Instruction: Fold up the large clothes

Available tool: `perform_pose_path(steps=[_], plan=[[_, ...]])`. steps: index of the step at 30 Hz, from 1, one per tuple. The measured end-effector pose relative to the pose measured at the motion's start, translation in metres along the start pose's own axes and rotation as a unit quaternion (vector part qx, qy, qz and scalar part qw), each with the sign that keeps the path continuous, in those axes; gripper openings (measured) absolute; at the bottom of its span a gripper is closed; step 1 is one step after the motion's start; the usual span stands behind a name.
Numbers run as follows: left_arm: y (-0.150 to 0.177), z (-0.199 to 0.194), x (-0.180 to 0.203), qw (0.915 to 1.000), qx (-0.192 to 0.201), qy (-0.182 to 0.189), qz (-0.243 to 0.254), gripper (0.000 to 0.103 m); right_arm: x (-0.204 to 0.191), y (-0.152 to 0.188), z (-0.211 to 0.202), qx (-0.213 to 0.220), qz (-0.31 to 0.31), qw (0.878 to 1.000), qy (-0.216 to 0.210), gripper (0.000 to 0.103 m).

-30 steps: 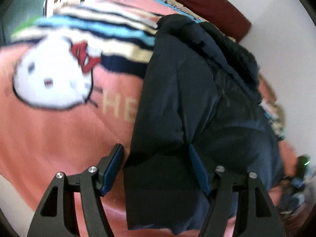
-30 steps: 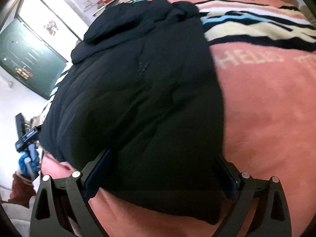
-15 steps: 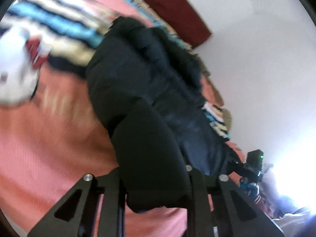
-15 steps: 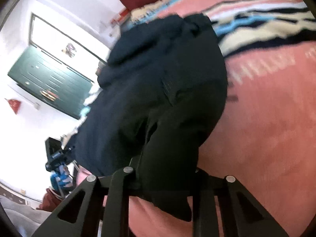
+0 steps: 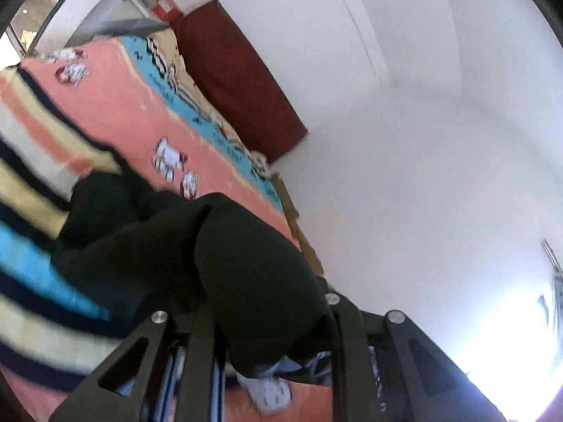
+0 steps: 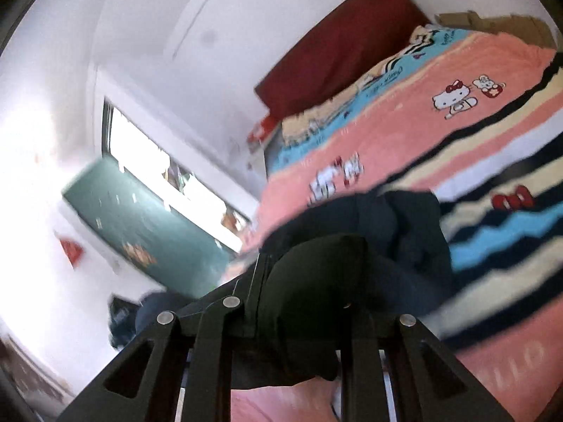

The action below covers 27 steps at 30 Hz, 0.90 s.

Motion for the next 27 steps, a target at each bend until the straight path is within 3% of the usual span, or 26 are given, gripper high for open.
perform_pose_path(steps=[5, 9, 16, 19, 24, 27], plan=[[-0.041, 0.080, -0.020, 0.9986, 0.011, -0.039, 0.033, 0.016, 0.033, -0.050, 0.072, 0.024, 0.019, 0.998, 0.046, 0.018], [-0.055, 0.144, -0.058, 0.9923, 0.000, -0.103, 0.068, 0.016, 0.063, -0.064, 0.136, 0.017, 0.005, 0.994, 0.110, 0.019], [-0.025, 0.231, -0.170, 0.9772, -0.049, -0.195, 0.070, 0.023, 0.134, -0.046, 0.220, -0.026, 0.001, 0.979, 0.201, 0.021], [-0.010, 0.251, -0.207, 0.9768, -0.061, -0.200, 0.045, 0.023, 0.159, -0.026, 0.242, -0.047, 0.001, 0.975, 0.216, 0.023], [-0.012, 0.264, -0.221, 0.9784, -0.067, -0.195, 0.019, 0.023, 0.175, -0.017, 0.256, -0.048, 0.020, 0.977, 0.207, 0.026], [-0.021, 0.258, -0.212, 0.9843, -0.057, -0.167, -0.010, 0.036, 0.171, -0.021, 0.257, -0.048, 0.027, 0.979, 0.198, 0.039]])
Point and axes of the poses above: each gripper's, at about its wrist camera, not at the fingertips, and z roughly the way its jaws point, x to its right, y to its underside, the point moved 9 cm from there along z, roughly the way its jaws point, and after that the axes turned 14 degrees about x, right-handed, at the moved point
